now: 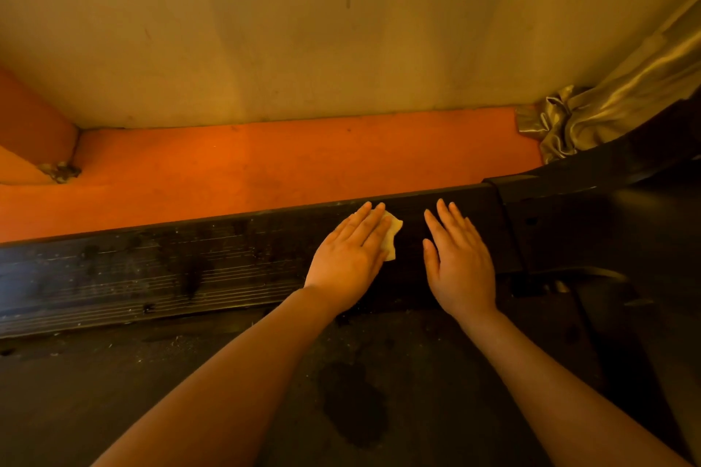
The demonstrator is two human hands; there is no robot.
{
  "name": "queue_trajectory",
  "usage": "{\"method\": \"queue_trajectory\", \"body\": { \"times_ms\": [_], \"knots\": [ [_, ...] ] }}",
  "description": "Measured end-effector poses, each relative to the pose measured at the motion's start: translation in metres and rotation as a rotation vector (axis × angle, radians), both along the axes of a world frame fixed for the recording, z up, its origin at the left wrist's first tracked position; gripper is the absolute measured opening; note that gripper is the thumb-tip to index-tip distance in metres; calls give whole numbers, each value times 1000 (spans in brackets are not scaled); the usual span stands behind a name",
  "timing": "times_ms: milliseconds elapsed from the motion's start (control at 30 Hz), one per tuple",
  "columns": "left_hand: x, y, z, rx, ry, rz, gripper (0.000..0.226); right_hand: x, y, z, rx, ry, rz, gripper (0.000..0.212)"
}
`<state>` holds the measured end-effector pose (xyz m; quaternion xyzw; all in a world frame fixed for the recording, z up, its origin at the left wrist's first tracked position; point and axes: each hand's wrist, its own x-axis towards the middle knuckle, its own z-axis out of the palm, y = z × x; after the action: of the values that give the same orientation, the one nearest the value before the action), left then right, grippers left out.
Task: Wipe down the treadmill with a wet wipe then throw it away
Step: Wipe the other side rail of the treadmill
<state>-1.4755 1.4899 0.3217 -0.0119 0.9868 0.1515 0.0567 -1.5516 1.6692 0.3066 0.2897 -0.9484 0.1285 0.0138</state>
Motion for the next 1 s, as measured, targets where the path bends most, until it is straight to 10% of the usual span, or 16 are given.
{"method": "queue_trajectory", "body": {
  "times_ms": [1000],
  "knots": [
    [-6, -20, 5, 3, -52, -26, 53, 4, -5, 0, 5, 15, -43, 58]
  ]
}}
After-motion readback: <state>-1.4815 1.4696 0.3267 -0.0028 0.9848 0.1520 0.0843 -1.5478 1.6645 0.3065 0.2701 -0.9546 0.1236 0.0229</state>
